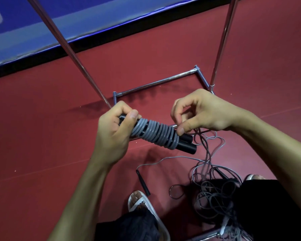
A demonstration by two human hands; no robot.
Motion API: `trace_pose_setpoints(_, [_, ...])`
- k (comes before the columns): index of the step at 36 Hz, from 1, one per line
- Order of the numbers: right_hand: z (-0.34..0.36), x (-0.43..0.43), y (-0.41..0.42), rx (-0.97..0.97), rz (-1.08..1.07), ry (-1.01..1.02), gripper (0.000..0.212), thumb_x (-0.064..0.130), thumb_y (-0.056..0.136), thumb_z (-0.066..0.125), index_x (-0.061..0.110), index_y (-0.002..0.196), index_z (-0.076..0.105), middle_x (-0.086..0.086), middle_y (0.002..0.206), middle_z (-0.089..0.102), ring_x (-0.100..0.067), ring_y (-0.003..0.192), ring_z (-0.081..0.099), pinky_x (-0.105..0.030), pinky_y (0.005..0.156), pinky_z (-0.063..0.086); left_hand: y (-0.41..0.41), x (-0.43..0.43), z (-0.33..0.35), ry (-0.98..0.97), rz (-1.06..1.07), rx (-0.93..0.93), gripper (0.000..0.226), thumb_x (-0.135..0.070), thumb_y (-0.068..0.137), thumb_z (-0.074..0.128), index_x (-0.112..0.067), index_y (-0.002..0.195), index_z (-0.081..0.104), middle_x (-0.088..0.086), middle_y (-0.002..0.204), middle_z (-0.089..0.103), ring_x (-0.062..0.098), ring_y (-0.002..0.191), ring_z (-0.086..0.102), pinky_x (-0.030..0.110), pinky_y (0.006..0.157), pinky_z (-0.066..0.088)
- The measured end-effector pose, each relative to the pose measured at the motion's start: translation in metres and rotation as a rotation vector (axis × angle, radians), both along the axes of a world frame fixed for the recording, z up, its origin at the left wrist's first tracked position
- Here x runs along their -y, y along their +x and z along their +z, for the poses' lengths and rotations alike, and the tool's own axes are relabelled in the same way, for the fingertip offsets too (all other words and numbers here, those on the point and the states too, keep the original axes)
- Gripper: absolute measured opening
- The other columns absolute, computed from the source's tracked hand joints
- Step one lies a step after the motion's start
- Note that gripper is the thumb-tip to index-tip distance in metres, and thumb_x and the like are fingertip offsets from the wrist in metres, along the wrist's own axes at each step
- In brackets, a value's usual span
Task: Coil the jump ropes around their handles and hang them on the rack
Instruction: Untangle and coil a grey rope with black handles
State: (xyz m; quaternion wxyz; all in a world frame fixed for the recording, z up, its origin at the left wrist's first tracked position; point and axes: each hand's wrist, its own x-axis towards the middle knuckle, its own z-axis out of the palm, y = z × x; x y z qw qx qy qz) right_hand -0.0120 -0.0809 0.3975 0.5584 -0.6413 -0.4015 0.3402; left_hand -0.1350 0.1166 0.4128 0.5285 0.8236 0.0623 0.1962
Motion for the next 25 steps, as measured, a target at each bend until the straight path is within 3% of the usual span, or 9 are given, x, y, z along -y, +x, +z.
trace_pose_setpoints(2, [-0.002,-0.001,-0.001,-0.041,0.01,-0.001,0.029,0.036,0.061,0.09,0.021,0.071,0.067,-0.033,0.072,0.058,-0.03,0.061,0.047,-0.049,0.058,0.04,0.0,-0.001,0.0,-0.092,-0.007,0.003,0.02,-0.034,0.083,0.052,-0.026,0.066,0.058,-0.004,0.069,0.064,0.01,0.06,0.054,0.027,0.055,0.044])
trace_pose_setpoints(4, [0.0,0.0,-0.002,-0.041,0.015,-0.003,0.023,0.019,0.068,0.088,0.015,0.072,0.065,-0.008,0.066,0.064,-0.022,0.061,0.053,-0.037,0.06,0.044,0.0,-0.001,-0.001,-0.129,-0.013,0.001,0.02,-0.035,0.082,0.052,-0.029,0.065,0.06,-0.004,0.068,0.064,0.012,0.059,0.053,0.028,0.056,0.043])
trace_pose_setpoints(6, [0.002,0.0,-0.004,-0.026,0.024,-0.002,0.018,0.012,0.07,0.079,0.007,0.075,0.063,0.003,0.066,0.065,-0.009,0.061,0.058,-0.022,0.063,0.049,0.0,0.0,0.0,-0.193,-0.019,-0.004,0.02,-0.035,0.081,0.053,-0.029,0.064,0.061,-0.006,0.065,0.062,0.01,0.055,0.05,0.024,0.053,0.041])
trace_pose_setpoints(9, [0.003,0.0,-0.005,0.061,0.013,-0.005,0.011,0.009,0.074,0.076,0.008,0.076,0.065,-0.002,0.071,0.067,-0.006,0.07,0.064,-0.016,0.069,0.049,0.0,0.003,0.002,-0.294,-0.018,0.001,0.021,-0.031,0.08,0.056,-0.027,0.06,0.059,-0.008,0.059,0.059,0.003,0.046,0.045,0.016,0.044,0.037])
trace_pose_setpoints(11, [0.004,-0.001,-0.007,0.148,-0.026,0.02,0.016,0.006,0.078,0.076,0.018,0.075,0.066,-0.009,0.074,0.069,-0.019,0.089,0.07,-0.008,0.08,0.044,0.0,0.004,0.002,-0.371,0.004,0.003,0.024,-0.024,0.082,0.058,-0.026,0.058,0.058,-0.008,0.058,0.058,0.002,0.044,0.045,0.014,0.04,0.036])
trace_pose_setpoints(13, [0.003,-0.001,-0.007,0.169,-0.066,0.065,0.017,0.01,0.079,0.075,0.024,0.079,0.066,-0.016,0.079,0.07,-0.036,0.096,0.067,-0.01,0.086,0.046,0.002,0.005,0.002,-0.415,0.013,0.014,0.023,-0.026,0.08,0.058,-0.027,0.057,0.058,-0.008,0.058,0.057,0.002,0.043,0.044,0.014,0.038,0.035])
trace_pose_setpoints(14, [0.003,-0.003,-0.008,0.131,-0.086,0.081,0.014,0.014,0.078,0.075,0.024,0.082,0.066,-0.013,0.08,0.071,-0.036,0.093,0.068,-0.017,0.085,0.051,0.002,0.005,0.001,-0.428,0.012,0.025,0.022,-0.028,0.08,0.058,-0.028,0.058,0.058,-0.008,0.059,0.057,0.002,0.042,0.043,0.014,0.038,0.035])
trace_pose_setpoints(18, [-0.001,-0.007,-0.011,0.029,-0.126,0.1,0.018,0.016,0.079,0.073,0.016,0.084,0.056,-0.003,0.074,0.063,-0.014,0.07,0.057,-0.026,0.064,0.047,0.005,0.004,0.001,-0.477,0.028,0.051,0.024,-0.027,0.081,0.059,-0.029,0.057,0.058,-0.007,0.059,0.055,0.003,0.042,0.041,0.013,0.037,0.034])
trace_pose_setpoints(25, [-0.002,-0.006,-0.012,0.024,-0.121,0.135,0.012,0.006,0.083,0.067,0.014,0.08,0.058,0.001,0.072,0.057,-0.006,0.066,0.051,-0.016,0.062,0.043,0.008,0.008,-0.001,-0.559,0.099,0.083,0.023,-0.02,0.086,0.052,-0.018,0.063,0.051,-0.003,0.059,0.052,0.003,0.038,0.035,0.015,0.034,0.028])
